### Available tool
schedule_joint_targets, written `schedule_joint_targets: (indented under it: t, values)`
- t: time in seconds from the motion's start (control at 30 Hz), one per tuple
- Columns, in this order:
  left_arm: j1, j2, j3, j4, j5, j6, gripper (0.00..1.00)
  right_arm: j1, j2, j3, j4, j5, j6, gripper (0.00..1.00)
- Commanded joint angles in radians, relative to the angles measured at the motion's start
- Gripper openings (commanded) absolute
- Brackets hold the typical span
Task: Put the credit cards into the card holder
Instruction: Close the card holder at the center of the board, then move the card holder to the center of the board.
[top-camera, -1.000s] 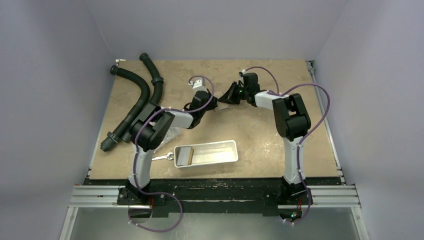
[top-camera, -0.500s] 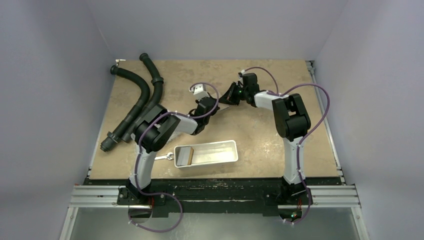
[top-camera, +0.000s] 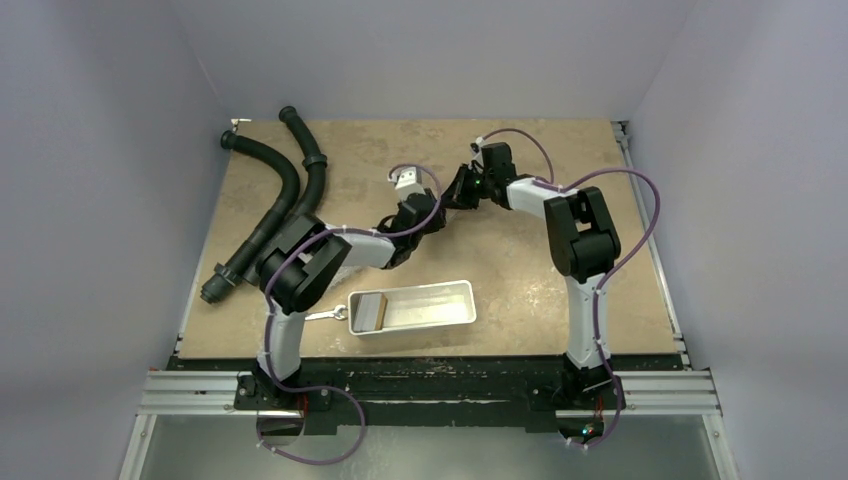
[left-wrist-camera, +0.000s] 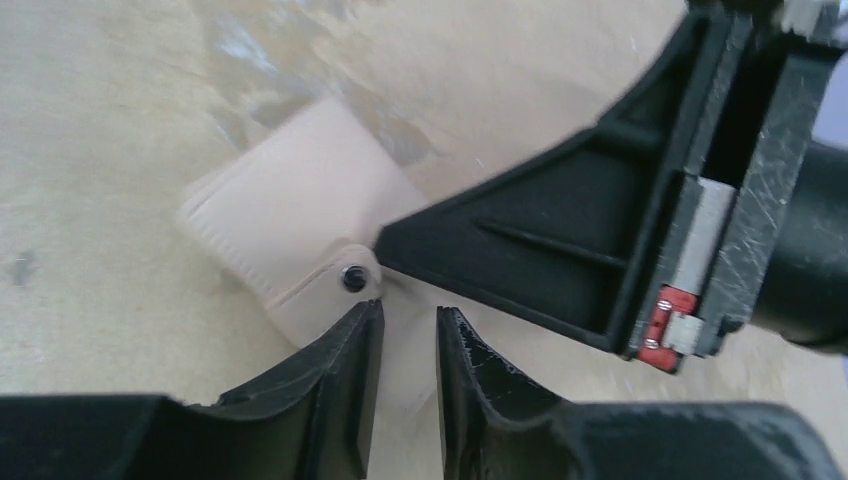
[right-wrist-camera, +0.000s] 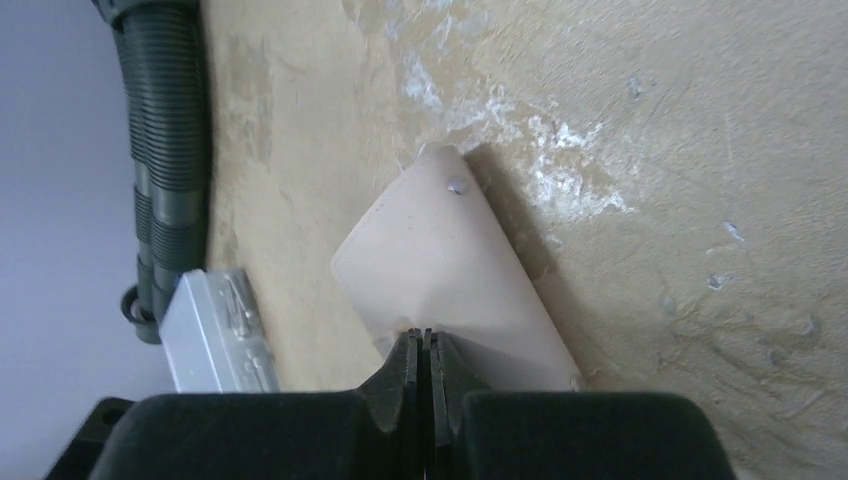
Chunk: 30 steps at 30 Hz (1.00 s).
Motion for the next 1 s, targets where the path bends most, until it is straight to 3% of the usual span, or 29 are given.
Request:
schedule_joint_targets:
  t: [0.0, 0.2, 0.33, 0.43, 0.57, 0.73, 0.87, 0.97]
  values:
    - [0.055, -0.03, 0.062, -0.438, 0.438, 0.037, 0.35, 0.018, 0.01, 0.074, -0.201, 0.047, -0.173, 0.05]
    - [0.192, -0.181, 0.211, -0.629, 0.61, 0.083, 0.51, 0.01, -0.041, 0.183, -0.303, 0.076, -0.285, 0.27]
    - [0.282, -0.31, 0.283, -0.731, 0.694, 0.142, 0.71, 0.009, -0.097, 0.231, -0.377, 0.143, -0.347, 0.38]
    - [0.346, -0.376, 0.333, -0.793, 0.766, 0.212, 0.86, 0.009, -0.142, 0.226, -0.416, 0.196, -0.419, 0.54]
    - [0.365, -0.425, 0.383, -0.893, 0.717, 0.345, 0.9, 0.035, -0.196, 0.157, -0.406, 0.23, -0.517, 0.72]
    - [0.365, -0.5, 0.285, -0.847, 0.641, 0.399, 0.91, 0.092, -0.242, 0.096, -0.381, 0.369, -0.639, 0.9]
    - [0.374, -0.55, 0.227, -0.836, 0.598, 0.403, 0.91, 0.123, -0.206, 0.102, -0.374, 0.487, -0.7, 0.93]
    - [0.374, -0.592, 0.194, -0.805, 0.588, 0.396, 0.91, 0.124, -0.126, 0.17, -0.416, 0.511, -0.687, 0.89]
